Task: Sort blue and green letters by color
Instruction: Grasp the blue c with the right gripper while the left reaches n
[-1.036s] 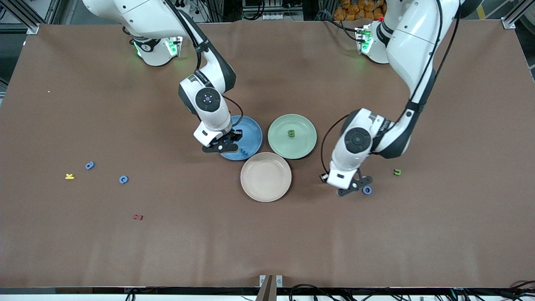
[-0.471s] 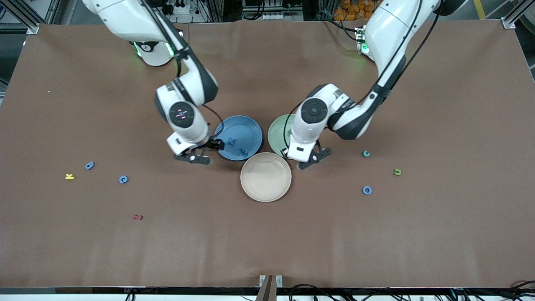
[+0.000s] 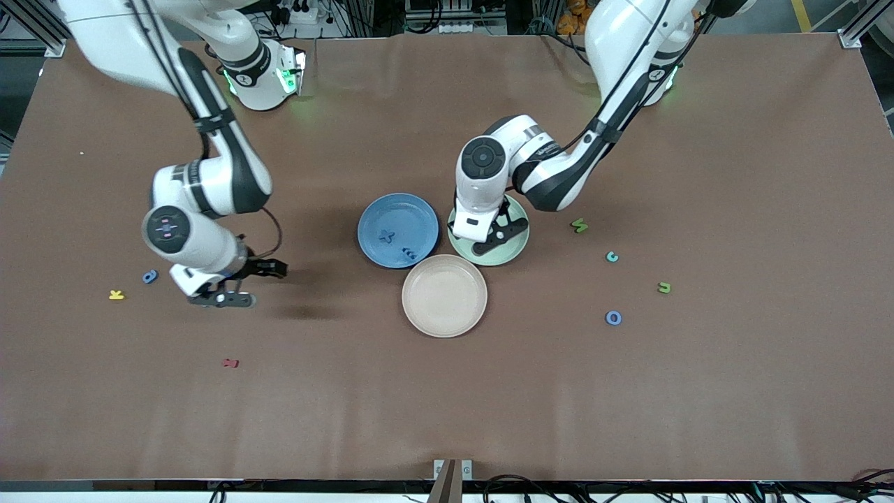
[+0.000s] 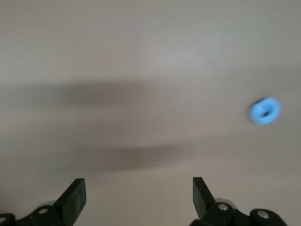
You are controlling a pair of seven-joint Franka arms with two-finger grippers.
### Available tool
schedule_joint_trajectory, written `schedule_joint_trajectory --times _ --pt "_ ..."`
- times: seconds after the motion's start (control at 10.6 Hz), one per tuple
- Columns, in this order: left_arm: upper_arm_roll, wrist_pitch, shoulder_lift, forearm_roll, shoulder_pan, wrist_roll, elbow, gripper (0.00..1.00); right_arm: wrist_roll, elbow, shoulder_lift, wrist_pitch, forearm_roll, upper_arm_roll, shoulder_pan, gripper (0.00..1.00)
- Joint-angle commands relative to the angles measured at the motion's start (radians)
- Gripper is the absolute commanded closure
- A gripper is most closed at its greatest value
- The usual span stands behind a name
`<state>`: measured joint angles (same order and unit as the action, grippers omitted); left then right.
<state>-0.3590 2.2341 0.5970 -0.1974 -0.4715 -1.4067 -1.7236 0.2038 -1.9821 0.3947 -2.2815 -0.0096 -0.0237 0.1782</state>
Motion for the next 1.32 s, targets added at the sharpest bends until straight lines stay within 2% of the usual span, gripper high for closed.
schedule_joint_trajectory --times 0.0,0.19,0.47,0.56,0.85,1.04,1.22 --pt "0.002 -0.127 -0.162 -0.023 0.124 0.285 -0.016 0.00 -0.289 0.003 -0.007 -0.016 -0.009 -0.027 -0.135 0.00" --pt "0.002 -0.221 -0.212 -0.022 0.251 0.728 -0.019 0.00 -0.354 0.034 0.028 -0.048 -0.007 -0.035 -0.205 0.00" --pt "0.002 -0.229 -0.269 -0.023 0.469 1.063 -0.074 0.00 -0.340 0.065 0.125 -0.175 0.011 -0.035 -0.229 0.00" --pt "0.002 -0.205 -0.278 -0.023 0.531 1.139 -0.118 0.00 -0.342 0.065 0.148 -0.197 0.032 -0.035 -0.226 0.00" --pt "0.002 0.132 -0.329 -0.023 0.674 1.212 -0.388 0.00 -0.340 0.068 0.176 -0.230 0.040 -0.035 -0.224 0.00" --pt "0.003 0.238 -0.300 -0.023 0.712 1.268 -0.436 0.00 -0.342 0.065 0.194 -0.274 0.053 -0.035 -0.223 0.00" --pt "0.005 0.266 -0.255 -0.031 0.740 1.285 -0.436 0.00 -0.342 0.054 0.196 -0.277 0.053 -0.036 -0.223 0.00"
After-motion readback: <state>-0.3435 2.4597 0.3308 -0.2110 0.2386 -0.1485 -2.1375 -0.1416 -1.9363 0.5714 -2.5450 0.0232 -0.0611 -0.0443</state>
